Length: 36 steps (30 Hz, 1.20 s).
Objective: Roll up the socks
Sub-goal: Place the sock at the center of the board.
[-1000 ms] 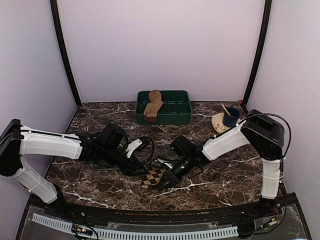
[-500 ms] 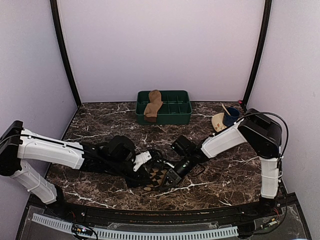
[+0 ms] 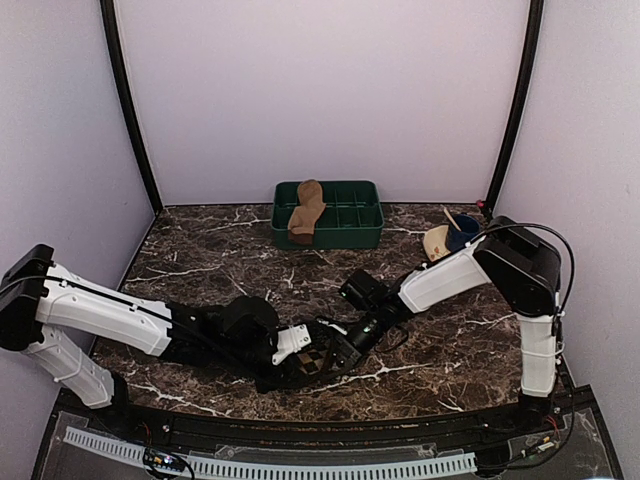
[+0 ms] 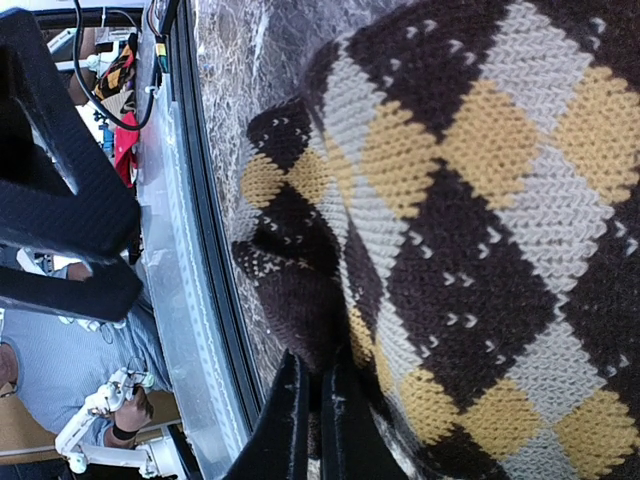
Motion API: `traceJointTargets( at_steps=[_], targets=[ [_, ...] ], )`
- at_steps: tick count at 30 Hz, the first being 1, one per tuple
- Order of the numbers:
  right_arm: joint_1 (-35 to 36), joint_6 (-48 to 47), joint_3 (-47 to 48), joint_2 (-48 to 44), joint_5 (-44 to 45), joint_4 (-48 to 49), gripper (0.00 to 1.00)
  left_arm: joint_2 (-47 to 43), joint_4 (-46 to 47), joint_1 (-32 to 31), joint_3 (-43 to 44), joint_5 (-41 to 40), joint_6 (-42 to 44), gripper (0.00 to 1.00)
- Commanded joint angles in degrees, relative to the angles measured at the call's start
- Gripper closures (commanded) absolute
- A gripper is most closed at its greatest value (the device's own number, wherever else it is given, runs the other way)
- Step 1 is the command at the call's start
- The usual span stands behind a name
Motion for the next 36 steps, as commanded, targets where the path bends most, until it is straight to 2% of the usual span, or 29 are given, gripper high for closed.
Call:
traceJointTargets(
  at_steps=[1,8,16,23,33,36],
  targets=[
    [-0.33,-0.54,0.32,1.89,1.58,-4.08,1.00,1.58,2.07,-2.00,-0.44,-3.78,3.27,0.67],
    [-0.66,-1.33,0.90,2.06,1.28,-5.54,1.00,4.38,3.34,-5.29,-0.06,-9.79,6.77,0.66],
    [-0.85,-2.35,0.94,2.08,0.98,-6.77,1.00,6.55,5.20,-5.89,0.41,-14.55,8.79,0.66],
    [-0.85,-2.53,1.12,2.53,0.62,-7.28,1.00,6.99,5.50,-6.27,0.75,-14.56,10.81,0.74],
    [-0.92,-2.66,1.51,2.55,0.29,-7.96,1.00,4.70,7.26,-8.11,-0.97,-14.24,12.84,0.75],
    [-0.94,-2.62,1.63,2.59,0.35,-8.16,1.00,4.78,7.20,-9.18,-1.15,-14.49,13.20,0.78]
  ],
)
